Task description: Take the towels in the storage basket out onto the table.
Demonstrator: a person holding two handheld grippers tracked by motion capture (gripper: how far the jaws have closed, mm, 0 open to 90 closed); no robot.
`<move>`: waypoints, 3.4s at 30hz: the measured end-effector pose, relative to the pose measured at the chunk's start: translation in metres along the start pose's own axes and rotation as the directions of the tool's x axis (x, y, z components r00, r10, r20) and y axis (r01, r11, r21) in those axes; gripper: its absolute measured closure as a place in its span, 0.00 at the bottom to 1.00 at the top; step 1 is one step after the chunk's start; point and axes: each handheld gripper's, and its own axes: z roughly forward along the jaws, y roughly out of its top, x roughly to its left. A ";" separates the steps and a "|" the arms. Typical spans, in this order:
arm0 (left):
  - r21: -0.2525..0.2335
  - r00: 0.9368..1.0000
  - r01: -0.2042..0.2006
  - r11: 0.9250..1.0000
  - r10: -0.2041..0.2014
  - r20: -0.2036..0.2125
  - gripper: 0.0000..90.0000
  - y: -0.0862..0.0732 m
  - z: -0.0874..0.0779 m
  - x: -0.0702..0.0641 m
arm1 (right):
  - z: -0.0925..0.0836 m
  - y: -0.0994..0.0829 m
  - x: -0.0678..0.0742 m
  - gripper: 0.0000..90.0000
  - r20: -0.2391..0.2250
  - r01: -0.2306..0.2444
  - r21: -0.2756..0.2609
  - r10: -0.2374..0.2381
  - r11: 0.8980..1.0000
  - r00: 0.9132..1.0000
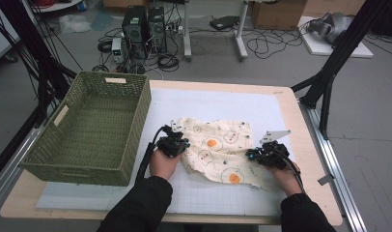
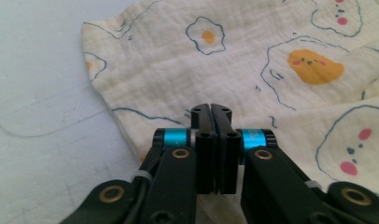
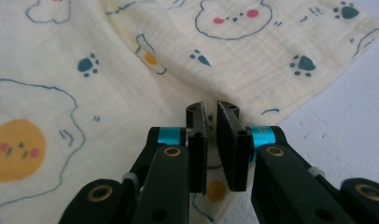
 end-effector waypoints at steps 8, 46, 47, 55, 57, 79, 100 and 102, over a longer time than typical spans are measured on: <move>-0.065 0.999 -0.007 0.998 0.010 0.044 0.78 -0.004 -0.032 -0.003 | -0.021 -0.006 0.018 0.82 -0.012 0.026 -0.056 -0.027 0.998 1.000; -0.013 0.998 -0.026 1.000 0.027 0.061 0.99 -0.034 -0.026 -0.008 | -0.003 -0.014 0.035 0.95 -0.141 0.060 -0.014 -0.061 0.998 0.988; -0.012 0.998 -0.027 1.000 0.027 0.056 0.99 -0.031 -0.025 -0.007 | -0.003 -0.014 0.035 0.95 -0.140 0.059 -0.016 -0.060 0.998 0.988; -0.011 0.998 -0.009 1.000 0.010 0.066 0.96 -0.025 -0.022 -0.003 | -0.003 -0.014 0.034 0.93 -0.128 0.057 -0.014 -0.058 0.998 0.990; -0.023 0.997 -0.018 1.000 0.019 0.079 0.92 -0.024 -0.028 -0.005 | -0.005 -0.015 0.034 0.90 -0.117 0.063 -0.016 -0.064 0.998 0.991; 0.023 0.985 -0.088 0.996 0.083 0.153 0.97 -0.048 -0.046 -0.010 | -0.010 -0.019 0.041 0.93 -0.126 0.081 0.002 -0.080 0.997 0.989; 0.025 0.975 -0.137 0.990 0.130 0.182 0.94 -0.059 -0.096 -0.013 | -0.025 -0.021 0.061 0.89 -0.213 0.096 -0.032 -0.101 0.995 0.972; 0.022 0.975 -0.127 0.992 0.120 0.188 0.88 -0.058 -0.093 -0.011 | -0.025 -0.020 0.058 0.83 -0.187 0.100 -0.031 -0.104 0.995 0.977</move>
